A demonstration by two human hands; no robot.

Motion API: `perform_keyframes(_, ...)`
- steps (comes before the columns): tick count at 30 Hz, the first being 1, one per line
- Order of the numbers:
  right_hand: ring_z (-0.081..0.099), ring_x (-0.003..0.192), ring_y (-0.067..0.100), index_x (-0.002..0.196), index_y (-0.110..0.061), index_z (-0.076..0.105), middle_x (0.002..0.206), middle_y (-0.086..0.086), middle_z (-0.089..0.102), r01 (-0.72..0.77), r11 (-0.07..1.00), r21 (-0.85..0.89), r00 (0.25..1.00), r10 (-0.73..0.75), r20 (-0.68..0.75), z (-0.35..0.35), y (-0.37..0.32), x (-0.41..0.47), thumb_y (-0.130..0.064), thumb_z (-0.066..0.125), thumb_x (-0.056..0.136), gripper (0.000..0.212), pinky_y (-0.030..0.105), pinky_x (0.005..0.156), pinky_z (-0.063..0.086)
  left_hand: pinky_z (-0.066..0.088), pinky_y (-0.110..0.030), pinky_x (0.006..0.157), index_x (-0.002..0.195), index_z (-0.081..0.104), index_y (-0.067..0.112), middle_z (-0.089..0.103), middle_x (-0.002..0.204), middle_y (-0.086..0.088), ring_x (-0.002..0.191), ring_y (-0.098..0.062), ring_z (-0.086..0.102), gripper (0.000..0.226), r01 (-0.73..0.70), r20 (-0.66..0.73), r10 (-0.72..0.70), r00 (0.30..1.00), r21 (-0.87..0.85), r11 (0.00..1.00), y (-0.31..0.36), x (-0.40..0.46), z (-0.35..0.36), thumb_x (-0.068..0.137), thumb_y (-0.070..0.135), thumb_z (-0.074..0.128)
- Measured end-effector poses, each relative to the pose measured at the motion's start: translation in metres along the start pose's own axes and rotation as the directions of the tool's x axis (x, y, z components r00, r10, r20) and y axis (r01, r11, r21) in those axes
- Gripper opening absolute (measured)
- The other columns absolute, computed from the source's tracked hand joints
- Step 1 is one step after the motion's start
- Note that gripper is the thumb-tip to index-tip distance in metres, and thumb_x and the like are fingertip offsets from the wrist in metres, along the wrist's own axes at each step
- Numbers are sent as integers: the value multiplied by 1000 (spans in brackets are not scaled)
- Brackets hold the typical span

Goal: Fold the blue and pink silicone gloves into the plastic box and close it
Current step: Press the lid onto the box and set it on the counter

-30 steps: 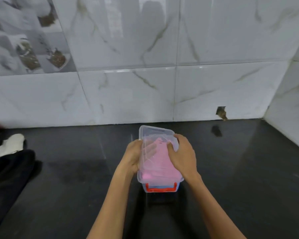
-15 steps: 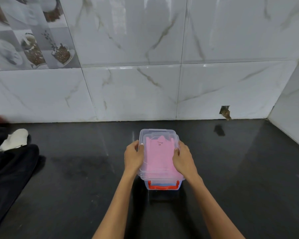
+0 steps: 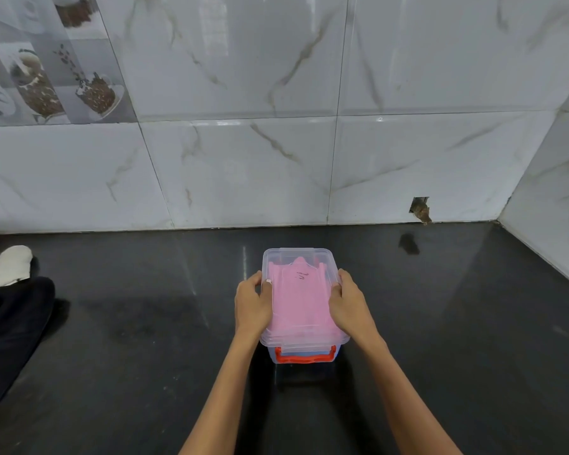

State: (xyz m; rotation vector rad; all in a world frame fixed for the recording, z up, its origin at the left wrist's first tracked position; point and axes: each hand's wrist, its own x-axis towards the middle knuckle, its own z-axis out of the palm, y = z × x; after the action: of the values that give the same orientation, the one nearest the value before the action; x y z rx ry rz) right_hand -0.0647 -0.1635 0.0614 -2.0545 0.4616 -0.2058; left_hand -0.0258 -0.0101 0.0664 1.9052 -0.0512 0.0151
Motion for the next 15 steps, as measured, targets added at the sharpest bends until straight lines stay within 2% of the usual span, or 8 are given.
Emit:
perform_keyframes(3,51,99,12,130,-14,38,125,6,53,10,1000,4,1000,-10,17,1,0,-4,-20,34,101,30,26,81,45,55,-43,73,91,66,14,69,91,-12,84,-27,66,24,-8,12,8,1000,-7,1000,-4,0,-2,98,15,44)
perform_keyframes(6,50,118,20,140,-12,31,136,7,47,13,1000,27,1000,-13,14,3,3,-9,-20,32,102,39,36,99,44,56,-42,72,98,66,11,69,92,-10,86,-29,66,24,-22,26,22,999,-13,1000,-8,-2,-2,99,15,42)
perform_keyframes(7,50,119,20,141,-13,30,136,7,47,14,999,36,1000,-15,15,3,3,-9,-20,31,102,40,38,100,44,56,-45,73,97,66,11,69,91,-12,87,-31,66,24,-26,23,26,999,-12,1000,-9,-3,-1,99,16,42)
perform_keyframes(10,50,109,14,137,-15,34,132,7,50,34,998,53,999,-35,21,3,4,-10,-19,30,102,36,30,91,45,54,-48,70,92,64,8,67,91,-21,81,-37,63,25,-32,24,32,999,-13,999,-13,-3,0,99,15,41)
perform_keyframes(12,49,115,17,141,-15,30,136,7,47,29,998,54,999,-30,18,3,4,-9,-19,29,102,40,31,95,42,51,-42,67,92,65,10,67,91,-22,75,-29,60,25,-30,19,31,999,-20,999,-15,-3,-1,99,15,41)
perform_keyframes(15,42,130,21,147,-14,22,145,6,40,11,999,43,1000,-12,21,4,6,-9,-20,29,102,46,36,106,37,55,-47,73,97,66,12,68,90,-14,80,-28,65,26,-27,15,28,1000,-33,999,-15,-3,0,100,16,40)
